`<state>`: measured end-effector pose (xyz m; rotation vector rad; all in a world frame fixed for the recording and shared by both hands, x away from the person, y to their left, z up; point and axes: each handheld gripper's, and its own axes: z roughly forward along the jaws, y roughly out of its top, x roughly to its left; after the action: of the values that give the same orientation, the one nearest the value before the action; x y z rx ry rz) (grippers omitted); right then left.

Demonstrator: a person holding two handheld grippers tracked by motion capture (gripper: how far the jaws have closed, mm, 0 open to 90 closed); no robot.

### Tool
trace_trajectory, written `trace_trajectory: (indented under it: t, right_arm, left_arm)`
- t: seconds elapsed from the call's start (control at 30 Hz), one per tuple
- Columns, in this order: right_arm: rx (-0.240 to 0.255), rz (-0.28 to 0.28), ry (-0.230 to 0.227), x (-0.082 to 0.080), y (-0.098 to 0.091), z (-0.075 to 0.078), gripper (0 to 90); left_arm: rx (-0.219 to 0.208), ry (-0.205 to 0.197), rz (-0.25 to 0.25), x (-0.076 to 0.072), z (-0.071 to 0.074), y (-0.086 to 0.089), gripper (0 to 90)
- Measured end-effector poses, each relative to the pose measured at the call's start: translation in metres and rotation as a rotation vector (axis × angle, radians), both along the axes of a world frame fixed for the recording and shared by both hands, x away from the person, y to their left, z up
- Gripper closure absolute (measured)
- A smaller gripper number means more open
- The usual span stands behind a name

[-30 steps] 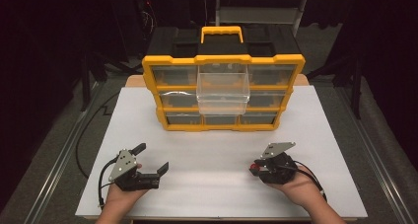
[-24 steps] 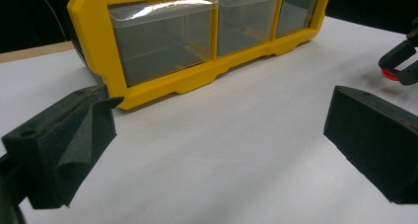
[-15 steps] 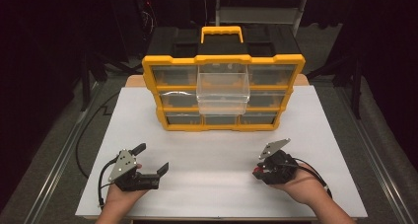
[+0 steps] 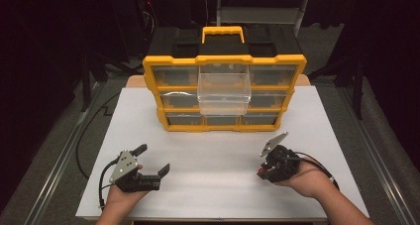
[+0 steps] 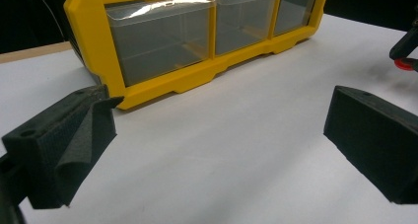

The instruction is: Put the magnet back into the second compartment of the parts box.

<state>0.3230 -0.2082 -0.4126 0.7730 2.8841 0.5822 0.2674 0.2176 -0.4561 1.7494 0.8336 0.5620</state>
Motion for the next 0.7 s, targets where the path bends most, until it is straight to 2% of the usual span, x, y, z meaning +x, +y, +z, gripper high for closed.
trace_trajectory:
  t: [0.5,0.7]
  right_arm:
    - [-0.025,0.040,0.058,0.004,-0.002,0.016,64.4]
    - [-0.035,0.046,0.063,0.006,0.001,0.020,64.5]
  left_arm:
    - [-0.001,0.000,-0.004,-0.001,0.000,0.000,0.6]
    - [-0.002,-0.001,-0.003,-0.001,0.000,0.000,0.6]
